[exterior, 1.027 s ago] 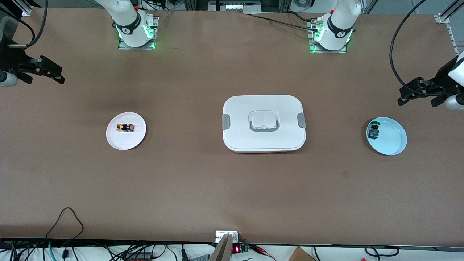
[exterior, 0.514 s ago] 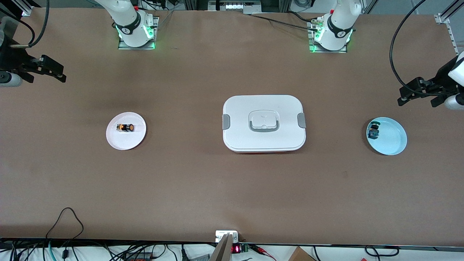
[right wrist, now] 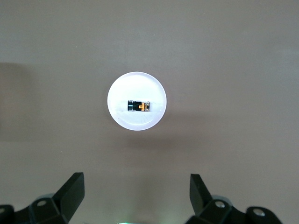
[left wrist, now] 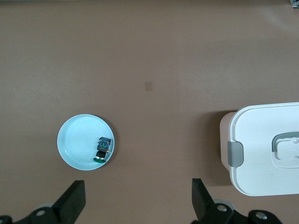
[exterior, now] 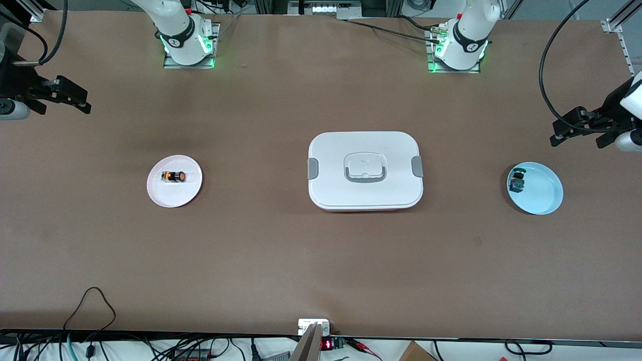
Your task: Transfer orange switch to right arm and place
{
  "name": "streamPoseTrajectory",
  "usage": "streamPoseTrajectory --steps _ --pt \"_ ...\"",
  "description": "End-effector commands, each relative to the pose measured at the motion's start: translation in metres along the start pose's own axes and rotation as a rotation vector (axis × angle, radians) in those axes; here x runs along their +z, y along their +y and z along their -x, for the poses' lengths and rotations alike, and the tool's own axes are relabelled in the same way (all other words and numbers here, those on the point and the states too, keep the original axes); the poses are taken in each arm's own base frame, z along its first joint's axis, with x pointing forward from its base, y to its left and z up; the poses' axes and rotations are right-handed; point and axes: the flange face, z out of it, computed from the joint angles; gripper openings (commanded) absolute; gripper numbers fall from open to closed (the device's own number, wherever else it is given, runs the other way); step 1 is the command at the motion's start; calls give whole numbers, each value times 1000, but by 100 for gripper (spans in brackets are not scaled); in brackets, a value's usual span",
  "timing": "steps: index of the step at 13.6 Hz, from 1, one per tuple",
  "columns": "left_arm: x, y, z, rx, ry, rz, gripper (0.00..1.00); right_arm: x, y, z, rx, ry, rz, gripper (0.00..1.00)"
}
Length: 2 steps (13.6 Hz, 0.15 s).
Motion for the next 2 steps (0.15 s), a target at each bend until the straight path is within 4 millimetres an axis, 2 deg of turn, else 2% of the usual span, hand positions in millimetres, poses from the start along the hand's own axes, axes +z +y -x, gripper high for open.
streamPoseTrajectory --steps 1,2 --pt "-2 0 -1 21 0 -14 100 -6 1 0 -14 -5 -7 100" --pt "-2 0 -1 20 0 -14 100 -6 0 0 -17 -5 -5 100"
